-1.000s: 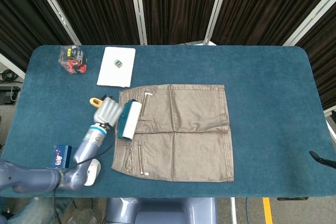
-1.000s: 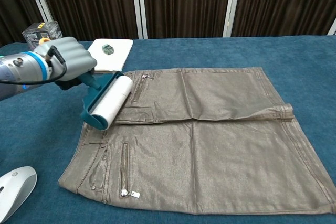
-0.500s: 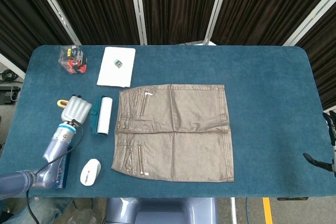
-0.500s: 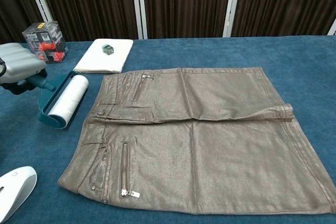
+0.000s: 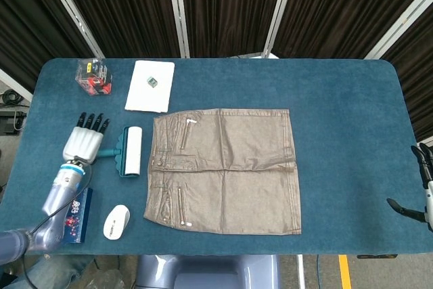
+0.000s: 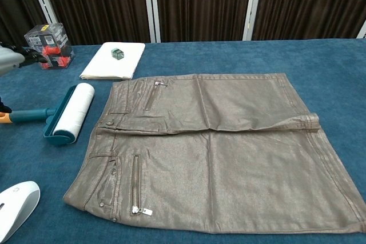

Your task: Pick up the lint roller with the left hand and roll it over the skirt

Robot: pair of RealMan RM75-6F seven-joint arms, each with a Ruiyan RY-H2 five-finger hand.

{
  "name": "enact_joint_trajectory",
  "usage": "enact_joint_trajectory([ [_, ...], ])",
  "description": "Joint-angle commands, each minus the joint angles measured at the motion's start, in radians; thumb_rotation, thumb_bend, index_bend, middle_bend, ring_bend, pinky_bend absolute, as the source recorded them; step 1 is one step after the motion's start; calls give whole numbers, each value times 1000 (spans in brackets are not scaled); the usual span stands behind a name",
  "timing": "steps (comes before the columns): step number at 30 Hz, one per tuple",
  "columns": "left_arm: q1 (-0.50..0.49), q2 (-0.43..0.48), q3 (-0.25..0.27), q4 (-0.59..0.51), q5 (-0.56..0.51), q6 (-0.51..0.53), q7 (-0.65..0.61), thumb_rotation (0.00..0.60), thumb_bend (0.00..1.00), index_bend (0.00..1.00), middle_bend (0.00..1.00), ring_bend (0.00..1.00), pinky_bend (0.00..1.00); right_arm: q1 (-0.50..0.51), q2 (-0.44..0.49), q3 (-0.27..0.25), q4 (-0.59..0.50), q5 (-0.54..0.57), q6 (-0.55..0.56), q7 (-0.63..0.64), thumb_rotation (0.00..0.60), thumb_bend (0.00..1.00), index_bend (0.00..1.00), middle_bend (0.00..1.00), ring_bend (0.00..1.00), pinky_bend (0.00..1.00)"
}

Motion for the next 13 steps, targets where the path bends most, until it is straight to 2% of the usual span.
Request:
enact_joint_trajectory([
  [1,127,116,-22,-159,166,186,-210,600,43,0,0,0,7,-4,3,-1,5,-12,12,8,600,0,0,0,0,0],
  [7,296,190,1,-311,316,425,-343,600,32,0,0,0,0,-3,4,-4,20,-28,16,27,600,0,0,0,0,0],
  [11,378,207,32,-350,416,525,-383,600,16,0,0,0,0,-4,5,-7,32,-43,23,41,600,0,0,0,0,0],
  [13,399,212,41,-356,439,542,-392,600,17,0,0,0,0,-4,5,-7,34,-47,26,47,600,0,0,0,0,0],
])
